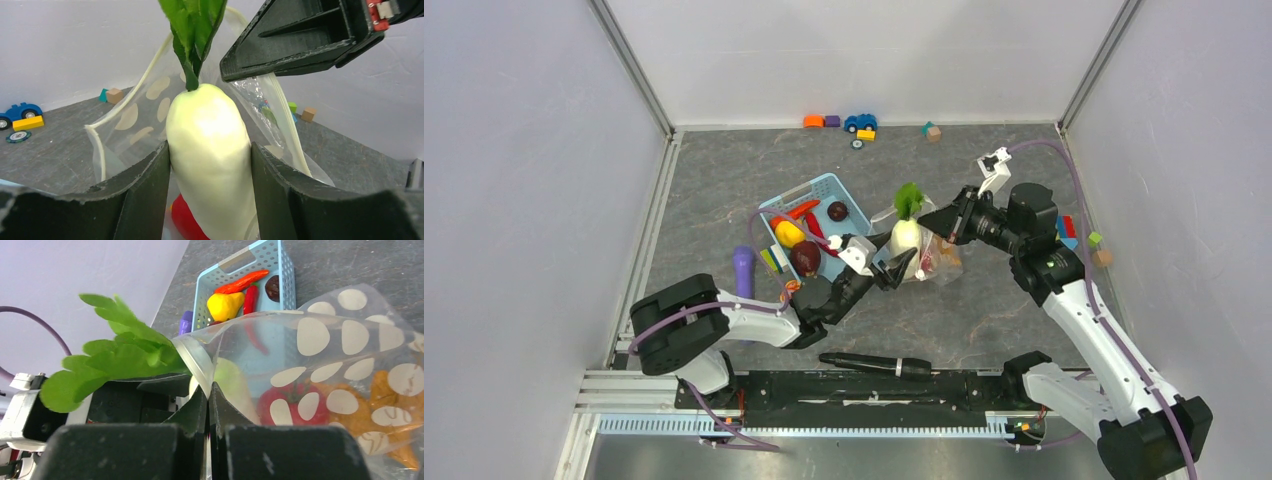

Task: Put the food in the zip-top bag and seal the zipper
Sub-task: Place the fake vegetable in the zipper food storage bag.

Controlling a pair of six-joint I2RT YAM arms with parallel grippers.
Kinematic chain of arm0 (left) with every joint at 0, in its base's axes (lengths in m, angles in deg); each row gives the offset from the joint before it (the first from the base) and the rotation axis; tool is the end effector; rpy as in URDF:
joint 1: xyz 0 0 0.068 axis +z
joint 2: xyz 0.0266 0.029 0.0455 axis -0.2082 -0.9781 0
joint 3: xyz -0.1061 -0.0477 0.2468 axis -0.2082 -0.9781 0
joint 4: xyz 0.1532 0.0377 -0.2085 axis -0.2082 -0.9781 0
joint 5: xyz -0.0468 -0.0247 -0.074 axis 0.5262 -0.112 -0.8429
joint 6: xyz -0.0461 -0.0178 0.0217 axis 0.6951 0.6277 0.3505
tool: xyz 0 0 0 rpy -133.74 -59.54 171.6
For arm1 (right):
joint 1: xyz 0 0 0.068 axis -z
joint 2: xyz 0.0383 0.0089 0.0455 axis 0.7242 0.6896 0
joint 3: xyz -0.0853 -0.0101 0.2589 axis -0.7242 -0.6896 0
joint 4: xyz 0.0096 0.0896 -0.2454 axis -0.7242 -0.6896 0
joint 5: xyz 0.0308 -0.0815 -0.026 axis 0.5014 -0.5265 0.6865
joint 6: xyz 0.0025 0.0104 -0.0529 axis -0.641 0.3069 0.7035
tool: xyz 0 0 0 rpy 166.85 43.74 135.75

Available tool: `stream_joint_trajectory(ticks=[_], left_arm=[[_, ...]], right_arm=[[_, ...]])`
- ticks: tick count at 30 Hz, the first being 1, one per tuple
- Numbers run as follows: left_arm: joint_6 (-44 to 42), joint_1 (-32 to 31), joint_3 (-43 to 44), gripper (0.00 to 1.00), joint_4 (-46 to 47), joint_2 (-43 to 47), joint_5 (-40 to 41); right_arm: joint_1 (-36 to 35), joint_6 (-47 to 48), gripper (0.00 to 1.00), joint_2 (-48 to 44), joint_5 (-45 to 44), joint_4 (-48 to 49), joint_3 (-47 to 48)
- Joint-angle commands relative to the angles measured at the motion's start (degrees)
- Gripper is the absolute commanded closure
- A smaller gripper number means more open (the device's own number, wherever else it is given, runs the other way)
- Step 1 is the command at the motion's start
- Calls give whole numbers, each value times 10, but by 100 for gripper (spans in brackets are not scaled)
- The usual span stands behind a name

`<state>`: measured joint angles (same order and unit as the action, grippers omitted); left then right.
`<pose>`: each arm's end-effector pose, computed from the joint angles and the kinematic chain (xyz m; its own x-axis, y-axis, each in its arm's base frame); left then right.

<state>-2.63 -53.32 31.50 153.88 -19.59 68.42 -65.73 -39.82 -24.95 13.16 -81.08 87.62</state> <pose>0.1352 -0.2664 0.2366 0.1289 -0.2881 -0.9489 0.7298 0.6754 -0.1059 0.1973 0.0868 0.3393 -0.6377 0.3563 -0.6830 -0.4112 0.5924 0.6929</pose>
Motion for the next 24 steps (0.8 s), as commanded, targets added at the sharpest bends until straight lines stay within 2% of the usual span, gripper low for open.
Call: stream_joint_trajectory(ticks=[1, 3, 8, 14, 19, 24], left_arm=[[-25, -3, 31, 69, 12, -14, 42], [-21, -2, 37, 66, -2, -16, 48], [-11, -3, 54, 69, -45, -20, 98], [32, -3, 116, 76, -202, -22, 159], [62, -3, 135, 74, -265, -20, 156], [91, -2, 191, 76, -391, -27, 170]], right_arm=[[3, -17, 100, 2, 39, 42, 0], [3, -18, 100, 3, 41, 42, 0], [4, -18, 100, 4, 42, 42, 4], [6, -18, 100, -1, 41, 44, 3], [7, -18, 100, -4, 41, 45, -3], [9, -15, 100, -10, 38, 46, -5]])
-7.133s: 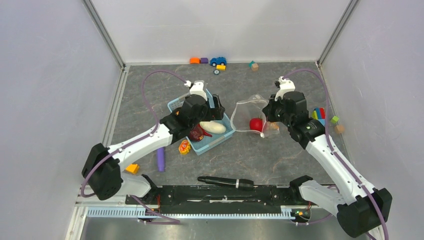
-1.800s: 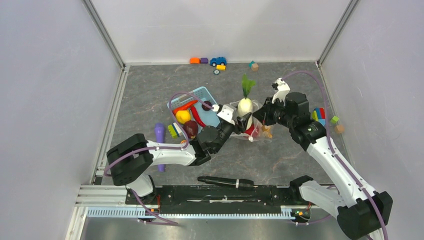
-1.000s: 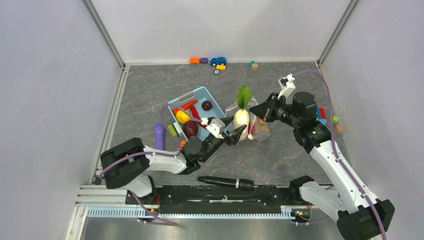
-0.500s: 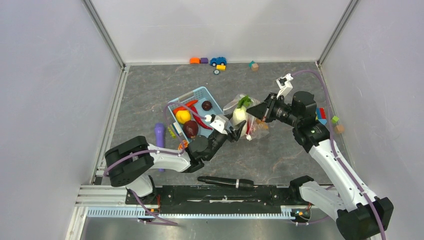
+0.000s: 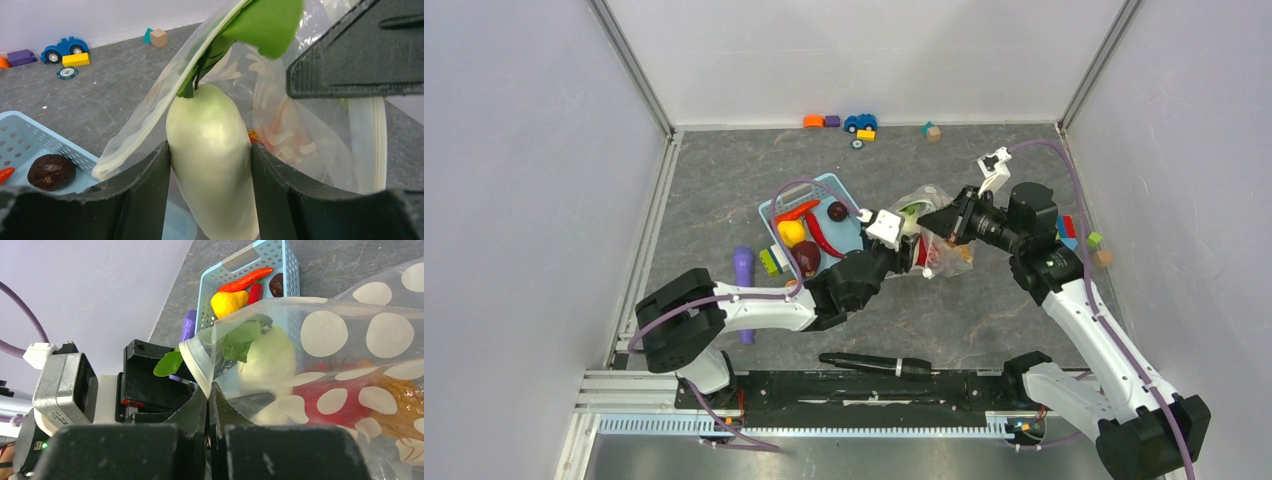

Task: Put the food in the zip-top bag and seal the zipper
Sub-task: Place the fake vegetable in the zipper food storage bag.

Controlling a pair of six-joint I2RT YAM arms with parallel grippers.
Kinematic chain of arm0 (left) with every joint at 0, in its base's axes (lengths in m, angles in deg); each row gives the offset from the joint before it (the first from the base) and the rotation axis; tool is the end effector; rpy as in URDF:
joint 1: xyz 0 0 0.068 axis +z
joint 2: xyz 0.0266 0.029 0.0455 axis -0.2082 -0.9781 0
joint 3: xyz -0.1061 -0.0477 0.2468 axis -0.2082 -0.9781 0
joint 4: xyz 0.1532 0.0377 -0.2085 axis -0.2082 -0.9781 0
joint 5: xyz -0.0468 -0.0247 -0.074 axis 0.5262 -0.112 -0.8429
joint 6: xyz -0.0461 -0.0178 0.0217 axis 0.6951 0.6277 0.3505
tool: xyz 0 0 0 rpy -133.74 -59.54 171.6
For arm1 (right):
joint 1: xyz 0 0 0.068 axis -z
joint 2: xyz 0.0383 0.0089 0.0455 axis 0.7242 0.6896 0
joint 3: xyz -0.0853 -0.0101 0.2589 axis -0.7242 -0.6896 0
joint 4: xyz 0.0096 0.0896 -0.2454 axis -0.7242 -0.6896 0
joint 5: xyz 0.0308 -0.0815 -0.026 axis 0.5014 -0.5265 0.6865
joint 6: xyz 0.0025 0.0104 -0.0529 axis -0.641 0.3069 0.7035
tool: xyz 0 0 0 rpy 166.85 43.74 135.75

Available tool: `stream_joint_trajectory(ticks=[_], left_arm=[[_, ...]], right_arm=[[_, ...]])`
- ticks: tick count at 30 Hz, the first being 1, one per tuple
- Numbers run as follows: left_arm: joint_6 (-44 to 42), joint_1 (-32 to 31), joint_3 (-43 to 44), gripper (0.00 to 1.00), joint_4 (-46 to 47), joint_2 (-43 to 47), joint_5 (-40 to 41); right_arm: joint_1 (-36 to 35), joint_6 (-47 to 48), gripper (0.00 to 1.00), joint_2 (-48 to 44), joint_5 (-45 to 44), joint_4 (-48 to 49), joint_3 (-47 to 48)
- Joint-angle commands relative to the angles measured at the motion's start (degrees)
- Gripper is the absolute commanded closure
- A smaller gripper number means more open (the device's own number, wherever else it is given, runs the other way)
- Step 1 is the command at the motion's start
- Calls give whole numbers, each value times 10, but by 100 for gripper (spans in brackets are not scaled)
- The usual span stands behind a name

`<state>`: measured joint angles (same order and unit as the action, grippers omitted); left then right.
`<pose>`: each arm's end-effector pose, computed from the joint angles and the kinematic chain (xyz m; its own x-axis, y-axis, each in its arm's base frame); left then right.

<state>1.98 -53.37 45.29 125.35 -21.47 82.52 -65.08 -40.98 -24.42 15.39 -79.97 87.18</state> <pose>0.1597 -0.3018 0.2472 -0.0322 -0.0979 -0.9947 0.5323 0.8406 -0.0999 0.1998 0.0863 0.3369 -0.6560 0.3580 -0.6644 -0.4126 0.5670 0.7129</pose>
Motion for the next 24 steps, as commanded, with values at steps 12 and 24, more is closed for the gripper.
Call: stream_joint_trajectory(ticks=[12, 24], left_arm=[[173, 26, 125, 81, -304, -1, 76], [192, 49, 143, 49, -355, 25, -15]], right_arm=[[6, -8, 100, -29, 6, 35, -10], [7, -8, 100, -21, 2, 39, -16]])
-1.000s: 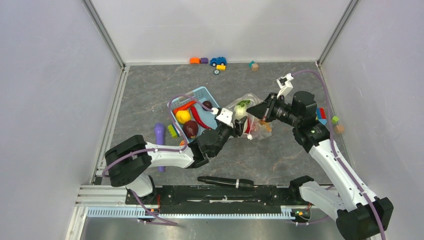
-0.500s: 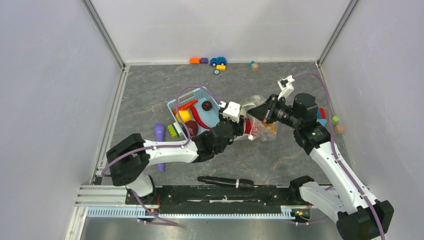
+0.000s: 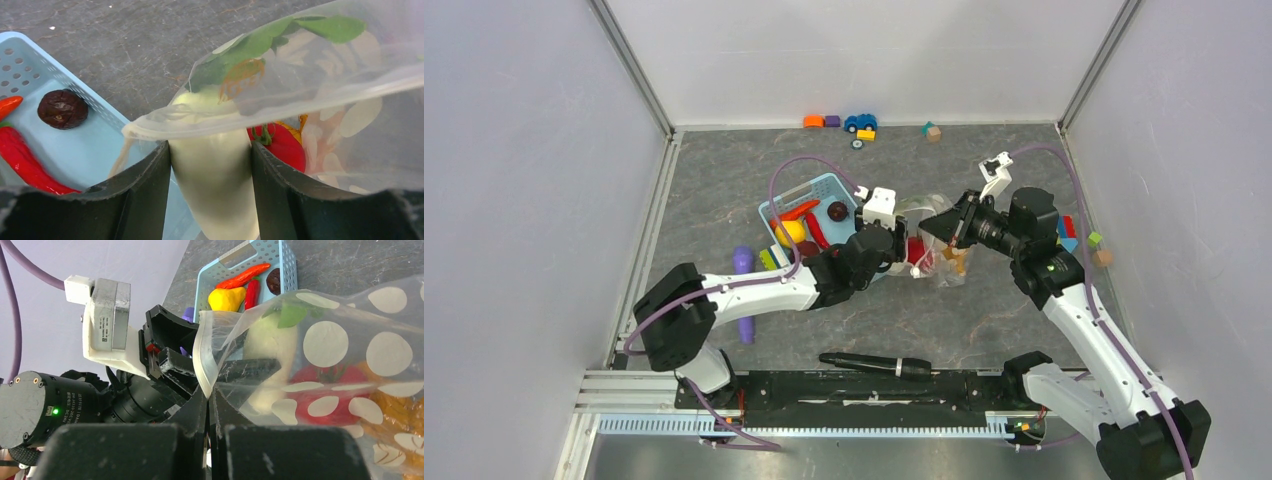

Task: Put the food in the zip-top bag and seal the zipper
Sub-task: Place the fake vegetable in the zipper food storage bag, then pick up the fake fruit from the bin.

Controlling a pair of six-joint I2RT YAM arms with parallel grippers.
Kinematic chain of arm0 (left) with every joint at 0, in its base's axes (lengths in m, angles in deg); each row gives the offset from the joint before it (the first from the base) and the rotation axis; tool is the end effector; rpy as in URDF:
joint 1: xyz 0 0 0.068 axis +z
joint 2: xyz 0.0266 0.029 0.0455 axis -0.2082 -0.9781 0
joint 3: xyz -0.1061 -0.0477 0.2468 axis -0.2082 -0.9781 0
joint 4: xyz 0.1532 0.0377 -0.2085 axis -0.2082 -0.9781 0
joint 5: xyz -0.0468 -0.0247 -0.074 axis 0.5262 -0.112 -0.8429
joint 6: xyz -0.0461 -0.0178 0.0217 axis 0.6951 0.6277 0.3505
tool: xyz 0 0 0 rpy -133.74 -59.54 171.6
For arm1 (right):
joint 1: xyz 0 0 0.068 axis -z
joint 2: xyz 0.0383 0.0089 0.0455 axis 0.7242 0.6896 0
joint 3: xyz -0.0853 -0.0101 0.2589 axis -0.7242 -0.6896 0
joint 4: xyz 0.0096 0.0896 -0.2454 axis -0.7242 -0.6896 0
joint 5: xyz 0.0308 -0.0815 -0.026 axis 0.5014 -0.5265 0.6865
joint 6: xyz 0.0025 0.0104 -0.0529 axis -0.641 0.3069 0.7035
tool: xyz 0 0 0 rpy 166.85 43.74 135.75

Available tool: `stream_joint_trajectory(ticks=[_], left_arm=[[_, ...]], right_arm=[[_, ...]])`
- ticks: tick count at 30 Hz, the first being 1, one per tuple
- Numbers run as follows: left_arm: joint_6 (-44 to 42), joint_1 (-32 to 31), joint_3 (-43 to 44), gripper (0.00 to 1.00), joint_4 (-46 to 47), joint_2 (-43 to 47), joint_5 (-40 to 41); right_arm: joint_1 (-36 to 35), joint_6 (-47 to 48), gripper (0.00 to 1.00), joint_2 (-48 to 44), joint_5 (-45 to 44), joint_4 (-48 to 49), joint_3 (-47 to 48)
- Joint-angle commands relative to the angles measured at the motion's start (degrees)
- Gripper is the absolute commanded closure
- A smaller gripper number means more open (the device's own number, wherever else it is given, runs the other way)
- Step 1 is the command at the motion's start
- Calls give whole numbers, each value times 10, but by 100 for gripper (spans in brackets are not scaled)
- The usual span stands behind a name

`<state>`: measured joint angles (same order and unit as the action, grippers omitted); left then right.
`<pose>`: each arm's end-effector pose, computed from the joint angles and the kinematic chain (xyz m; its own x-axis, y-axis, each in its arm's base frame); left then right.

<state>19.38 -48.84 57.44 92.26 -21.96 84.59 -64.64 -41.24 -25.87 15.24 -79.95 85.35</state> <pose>0.1928 -0.3035 0.2553 -0.3216 -0.0567 -0.9452 0.3534 0.9189 -0.1754 0.1955 0.0831 0.3306 -0.6580 0.3656 -0.6583 -0.3997 0.5714 0.7168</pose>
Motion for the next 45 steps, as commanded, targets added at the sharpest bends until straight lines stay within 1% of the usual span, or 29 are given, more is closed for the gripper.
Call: stream_joint_trajectory(ticks=[1, 4, 5, 6, 11, 16, 19, 22, 24, 26, 28, 32, 35, 37, 41, 45], left_arm=[[15, 4, 21, 45, -25, 37, -48], [5, 3, 13, 31, -24, 60, -82], [-1, 3, 9, 25, -22, 68, -94], [-5, 4, 6, 15, -21, 75, -103], [-13, 3, -7, 1, -22, 106, -149], [-16, 3, -21, 0, -34, 150, -178], [-17, 3, -38, 0, -35, 186, -170], [-14, 3, -52, 0, -53, 220, -121], [-5, 5, -49, 0, -95, 237, -64], [22, 16, -39, 0, -161, 247, -20], [51, 44, -36, 0, -207, 252, -8], [110, 138, -27, 0, -282, 237, -69], [146, 189, -17, 0, -331, 207, -95], [158, 204, -10, 0, -355, 187, -98], [170, 211, 4, 0, -387, 142, -94], [164, 216, 15, 0, -381, 103, -81]], right_arm=[[3, -4, 100, -4, 3, 39, 2], [6, -3, 100, 1, 4, 38, 2], [7, -2, 100, 4, 4, 38, 2], [8, -1, 100, 5, 4, 39, 1], [15, -1, 100, 11, 6, 38, 0], [26, 2, 100, 14, 12, 38, 0], [31, 3, 100, 13, 15, 38, -1], [35, 5, 100, 12, 20, 38, -4], [38, 10, 100, 11, 22, 37, -7], [42, 16, 100, 9, 22, 32, -12], [47, 27, 100, 9, 25, 24, -16], [56, 47, 100, 13, 27, 9, -24], [59, 63, 100, 13, 27, -1, -27], [61, 73, 100, 14, 26, -7, -28], [68, 93, 100, 19, 8, -24, -24], [72, 101, 100, 25, 10, -27, -27]])
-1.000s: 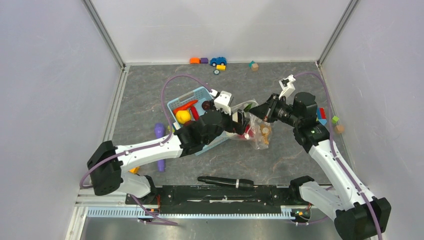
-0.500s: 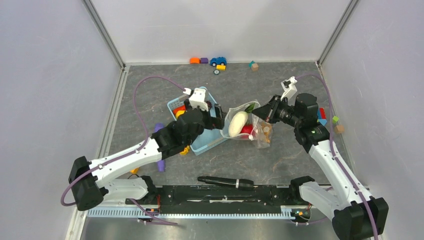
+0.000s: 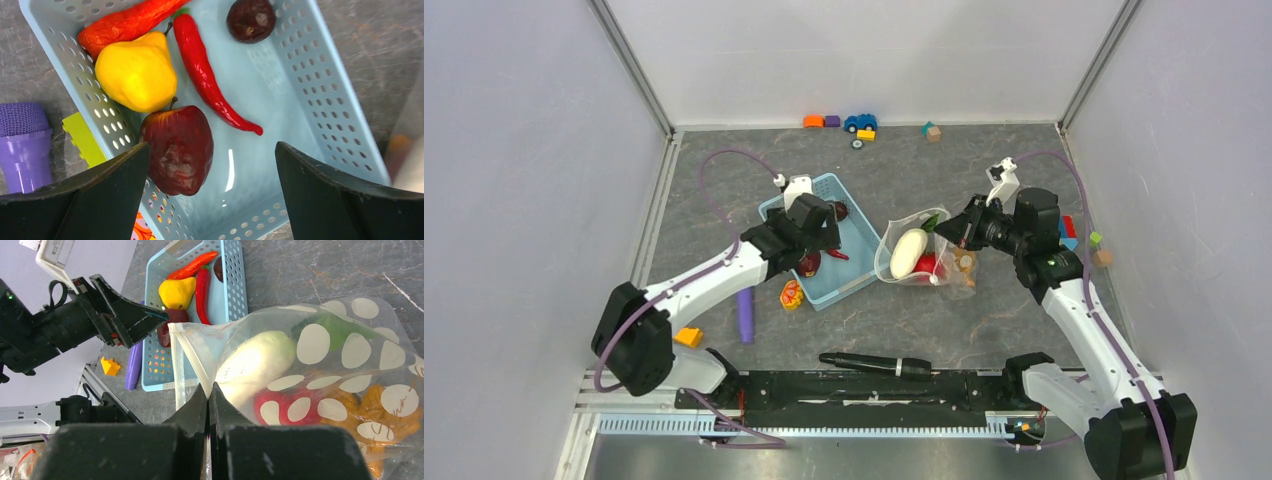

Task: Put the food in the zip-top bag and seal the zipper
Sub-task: Pick up the fake fruit from the bin.

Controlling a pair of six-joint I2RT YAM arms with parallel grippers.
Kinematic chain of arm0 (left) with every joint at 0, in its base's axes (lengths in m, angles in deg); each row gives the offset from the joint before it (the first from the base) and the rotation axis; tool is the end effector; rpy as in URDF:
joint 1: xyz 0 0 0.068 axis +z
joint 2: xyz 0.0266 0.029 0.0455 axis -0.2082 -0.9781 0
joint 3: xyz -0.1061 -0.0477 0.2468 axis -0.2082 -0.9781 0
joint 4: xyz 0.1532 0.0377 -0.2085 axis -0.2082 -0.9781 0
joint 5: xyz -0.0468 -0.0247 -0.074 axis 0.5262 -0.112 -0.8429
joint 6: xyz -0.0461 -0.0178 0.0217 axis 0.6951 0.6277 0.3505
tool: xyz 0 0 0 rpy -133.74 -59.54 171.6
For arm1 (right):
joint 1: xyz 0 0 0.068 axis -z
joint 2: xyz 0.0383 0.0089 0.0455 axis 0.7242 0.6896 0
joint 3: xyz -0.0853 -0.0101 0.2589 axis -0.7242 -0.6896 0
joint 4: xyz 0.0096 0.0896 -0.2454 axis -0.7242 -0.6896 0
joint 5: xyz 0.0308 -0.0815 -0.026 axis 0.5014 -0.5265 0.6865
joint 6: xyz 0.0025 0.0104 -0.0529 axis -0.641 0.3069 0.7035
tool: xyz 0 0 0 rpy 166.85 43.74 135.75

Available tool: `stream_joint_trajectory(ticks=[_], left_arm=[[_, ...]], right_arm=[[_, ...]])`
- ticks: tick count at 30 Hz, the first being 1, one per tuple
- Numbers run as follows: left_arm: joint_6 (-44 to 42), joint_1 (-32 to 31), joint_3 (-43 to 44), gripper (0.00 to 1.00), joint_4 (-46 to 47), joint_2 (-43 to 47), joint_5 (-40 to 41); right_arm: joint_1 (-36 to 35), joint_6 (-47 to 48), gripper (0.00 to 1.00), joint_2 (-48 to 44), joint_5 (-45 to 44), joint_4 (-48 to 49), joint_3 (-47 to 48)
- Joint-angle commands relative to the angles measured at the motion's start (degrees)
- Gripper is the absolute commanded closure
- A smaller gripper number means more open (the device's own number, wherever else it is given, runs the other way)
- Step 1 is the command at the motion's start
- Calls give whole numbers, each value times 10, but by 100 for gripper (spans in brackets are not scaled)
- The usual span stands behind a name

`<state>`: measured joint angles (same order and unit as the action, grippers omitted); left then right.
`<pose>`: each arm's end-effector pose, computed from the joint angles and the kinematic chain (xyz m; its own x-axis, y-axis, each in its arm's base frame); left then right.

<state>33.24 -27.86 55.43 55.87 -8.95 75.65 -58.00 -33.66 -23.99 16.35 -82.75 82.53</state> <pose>0.2322 -0.1734 0.2562 -0.6365 -0.1558 -0.7554 -0.0494 0.9856 -0.1617 0.2077 0.0613 0.3023 -0.6608 0.3289 -0.6747 -0.3378 0.6724 0.6586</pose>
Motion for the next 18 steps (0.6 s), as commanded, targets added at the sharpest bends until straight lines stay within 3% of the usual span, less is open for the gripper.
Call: stream_joint_trajectory(ticks=[1, 5, 18], left_arm=[[28, 8, 42, 0, -23, -36, 27], [28, 22, 65, 0, -24, -68, 99], [37, 83, 135, 1, -50, -188, 88]], right_arm=[[6, 27, 100, 8, -1, 1, 2], [8, 33, 100, 10, 2, -5, 2], [17, 46, 100, 10, -23, -19, 9]])
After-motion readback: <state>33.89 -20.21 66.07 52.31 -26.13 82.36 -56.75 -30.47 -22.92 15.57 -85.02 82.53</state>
